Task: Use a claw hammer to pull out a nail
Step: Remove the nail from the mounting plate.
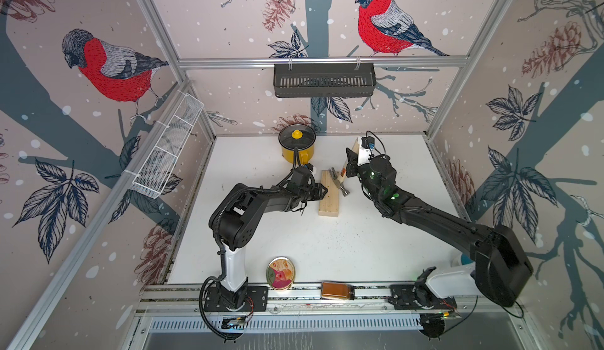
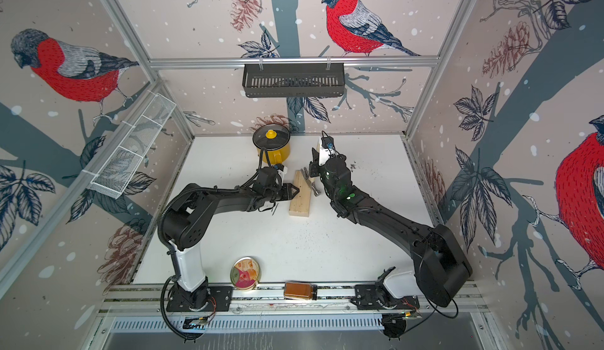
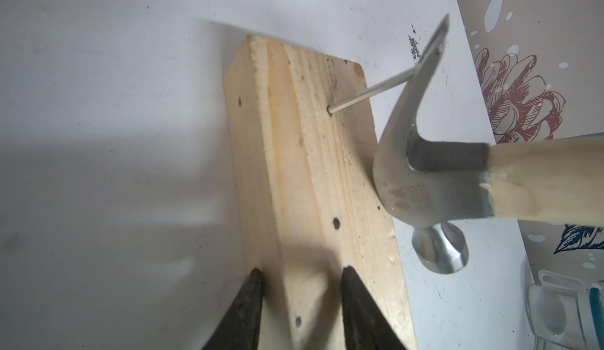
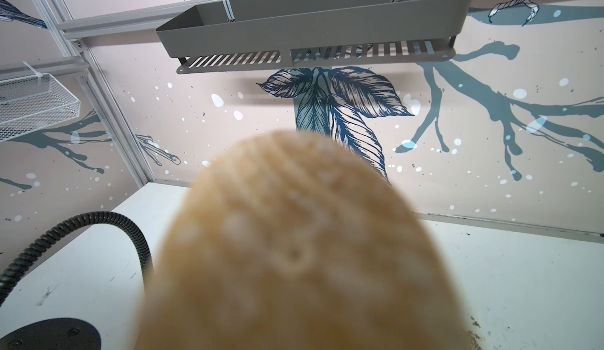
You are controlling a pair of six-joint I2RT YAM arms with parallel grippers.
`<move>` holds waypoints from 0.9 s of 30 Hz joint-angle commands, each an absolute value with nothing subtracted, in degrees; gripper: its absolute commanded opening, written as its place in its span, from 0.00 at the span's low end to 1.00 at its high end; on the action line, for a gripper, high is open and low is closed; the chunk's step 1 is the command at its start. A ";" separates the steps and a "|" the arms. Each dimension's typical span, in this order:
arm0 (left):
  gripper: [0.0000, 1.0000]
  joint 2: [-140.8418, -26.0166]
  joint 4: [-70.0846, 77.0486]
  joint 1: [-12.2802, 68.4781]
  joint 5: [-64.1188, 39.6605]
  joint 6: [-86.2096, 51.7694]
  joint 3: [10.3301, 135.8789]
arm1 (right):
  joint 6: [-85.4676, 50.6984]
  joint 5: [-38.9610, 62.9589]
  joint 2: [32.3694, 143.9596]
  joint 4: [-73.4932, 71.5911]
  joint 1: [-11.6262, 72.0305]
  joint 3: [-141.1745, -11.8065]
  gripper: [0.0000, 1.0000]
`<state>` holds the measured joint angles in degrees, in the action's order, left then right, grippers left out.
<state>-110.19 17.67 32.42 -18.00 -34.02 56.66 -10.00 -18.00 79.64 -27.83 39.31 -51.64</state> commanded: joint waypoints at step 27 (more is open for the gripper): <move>0.39 -111.80 11.28 33.13 -19.25 -34.27 56.16 | -16.56 -14.24 79.68 -23.52 41.31 -46.46 0.00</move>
<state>-110.54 18.35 32.47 -18.79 -34.39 56.60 -9.23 -19.75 79.02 -33.15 40.49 -47.68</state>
